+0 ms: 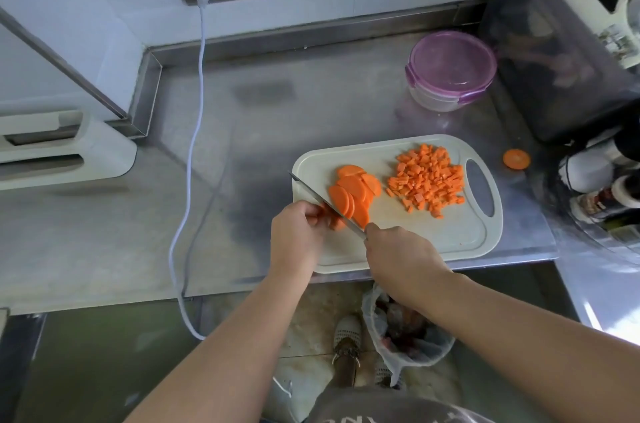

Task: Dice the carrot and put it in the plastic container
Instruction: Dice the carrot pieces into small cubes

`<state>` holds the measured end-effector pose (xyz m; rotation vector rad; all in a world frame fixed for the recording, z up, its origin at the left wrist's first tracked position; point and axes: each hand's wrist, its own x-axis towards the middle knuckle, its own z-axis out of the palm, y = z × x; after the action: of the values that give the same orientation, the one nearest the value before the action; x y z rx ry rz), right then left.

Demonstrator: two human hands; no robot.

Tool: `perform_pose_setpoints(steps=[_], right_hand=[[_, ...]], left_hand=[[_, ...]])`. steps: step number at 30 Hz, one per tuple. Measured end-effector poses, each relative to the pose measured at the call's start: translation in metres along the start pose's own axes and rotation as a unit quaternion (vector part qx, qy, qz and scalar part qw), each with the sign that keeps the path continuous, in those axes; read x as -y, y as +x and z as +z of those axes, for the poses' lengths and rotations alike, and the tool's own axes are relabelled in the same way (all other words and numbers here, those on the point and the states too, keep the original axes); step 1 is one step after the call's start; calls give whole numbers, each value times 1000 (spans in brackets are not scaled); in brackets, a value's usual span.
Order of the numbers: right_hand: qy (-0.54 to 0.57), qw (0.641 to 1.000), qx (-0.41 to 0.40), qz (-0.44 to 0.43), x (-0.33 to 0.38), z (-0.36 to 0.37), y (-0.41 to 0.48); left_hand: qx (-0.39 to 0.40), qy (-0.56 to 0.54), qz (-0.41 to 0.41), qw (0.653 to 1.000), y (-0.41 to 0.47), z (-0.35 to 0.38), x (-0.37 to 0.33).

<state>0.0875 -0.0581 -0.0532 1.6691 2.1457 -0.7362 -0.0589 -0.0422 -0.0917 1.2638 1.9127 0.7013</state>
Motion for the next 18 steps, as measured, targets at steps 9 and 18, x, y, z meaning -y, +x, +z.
perform_pose_setpoints(steps=[9,18], right_hand=[[34,999,15,35,2,8,16],[121,991,-50,37,-9,-1,5]], left_hand=[[-12,42,5,999,3,-1,2],[-15,-35,-4,999,-5,-2,1]])
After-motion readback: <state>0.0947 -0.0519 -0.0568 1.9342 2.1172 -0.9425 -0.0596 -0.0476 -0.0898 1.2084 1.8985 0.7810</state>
